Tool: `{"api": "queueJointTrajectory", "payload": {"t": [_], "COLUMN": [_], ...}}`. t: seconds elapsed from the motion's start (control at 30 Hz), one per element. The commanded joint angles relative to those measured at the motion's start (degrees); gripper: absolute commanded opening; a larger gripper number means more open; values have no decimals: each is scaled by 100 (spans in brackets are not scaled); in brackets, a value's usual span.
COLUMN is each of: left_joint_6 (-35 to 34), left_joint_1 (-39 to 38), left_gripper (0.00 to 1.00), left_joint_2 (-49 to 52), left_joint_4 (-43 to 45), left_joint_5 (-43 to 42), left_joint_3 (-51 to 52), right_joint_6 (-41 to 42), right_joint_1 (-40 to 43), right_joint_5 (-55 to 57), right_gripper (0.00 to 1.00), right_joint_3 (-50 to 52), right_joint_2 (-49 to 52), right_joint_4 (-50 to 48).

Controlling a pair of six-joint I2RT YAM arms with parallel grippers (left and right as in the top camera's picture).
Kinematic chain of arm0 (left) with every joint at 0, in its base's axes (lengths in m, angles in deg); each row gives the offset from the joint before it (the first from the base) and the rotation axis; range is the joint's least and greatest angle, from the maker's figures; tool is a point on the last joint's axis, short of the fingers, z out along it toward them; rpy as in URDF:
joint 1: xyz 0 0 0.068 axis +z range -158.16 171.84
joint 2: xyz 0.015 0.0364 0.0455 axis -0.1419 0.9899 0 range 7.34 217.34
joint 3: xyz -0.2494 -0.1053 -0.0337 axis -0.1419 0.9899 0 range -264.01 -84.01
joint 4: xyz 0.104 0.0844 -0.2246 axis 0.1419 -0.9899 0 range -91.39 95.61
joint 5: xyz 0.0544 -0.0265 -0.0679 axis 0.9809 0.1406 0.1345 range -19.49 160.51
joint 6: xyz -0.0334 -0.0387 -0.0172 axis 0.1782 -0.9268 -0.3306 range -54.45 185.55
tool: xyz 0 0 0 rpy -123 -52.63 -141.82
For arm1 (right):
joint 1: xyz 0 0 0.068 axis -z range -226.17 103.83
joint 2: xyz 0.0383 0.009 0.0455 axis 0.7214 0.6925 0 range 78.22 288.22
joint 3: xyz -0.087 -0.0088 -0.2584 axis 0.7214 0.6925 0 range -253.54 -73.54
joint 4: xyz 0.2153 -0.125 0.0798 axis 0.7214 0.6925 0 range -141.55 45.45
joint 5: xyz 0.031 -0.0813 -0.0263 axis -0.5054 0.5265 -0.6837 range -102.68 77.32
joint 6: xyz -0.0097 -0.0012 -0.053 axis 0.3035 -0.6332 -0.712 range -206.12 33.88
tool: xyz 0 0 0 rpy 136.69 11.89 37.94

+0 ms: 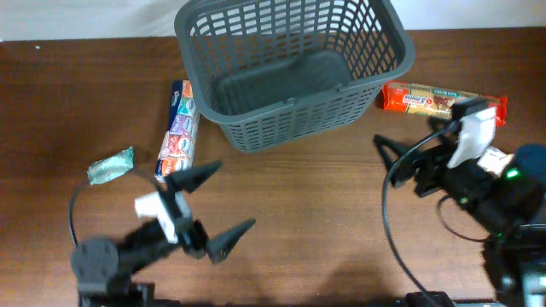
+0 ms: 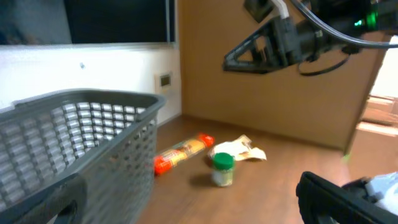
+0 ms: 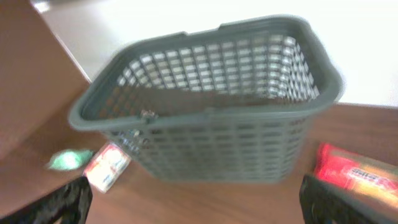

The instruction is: Pack container

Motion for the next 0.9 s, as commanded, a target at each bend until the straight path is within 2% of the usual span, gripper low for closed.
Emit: {"api": "queueJointTrajectory", "payload": {"t": [0.0, 0.2, 0.3, 0.5, 0.6, 0.7, 0.87], "left_joint_6": [-11, 623, 791, 782, 780, 317, 304], "left_joint_1": [-551, -2409, -2931, -3373, -3512, -3526, -3923], "left_gripper": [99, 99, 99, 99, 99, 99, 99], "left_joint_2": [1093, 3244, 3943, 4393, 4533, 4498, 4446], "left_joint_4": [-520, -1899, -2284, -2238, -2256, -3025, -5060], "left_joint_5": [92, 516, 575, 516, 850, 2570, 5530], "left_joint_3": [-1123, -3449, -4301, -4605, -4605, -4658, -5176], "right_joint_6": [-540, -535, -535, -540, -505, -81, 129], "right_joint_1": [-48, -48, -48, -48, -46, -48, -48], "right_joint_5": [817, 682, 435, 468, 509, 1189, 2400], "right_gripper": [99, 99, 99, 99, 99, 99, 99], "right_joint_3": [-1161, -3353, -3766, -3748, -3786, -3936, -4269], "right_joint_2": [660, 1908, 2144, 2212, 2205, 2208, 2282], "right_joint_4": [684, 2522, 3152, 3080, 2868, 2802, 2817]}}
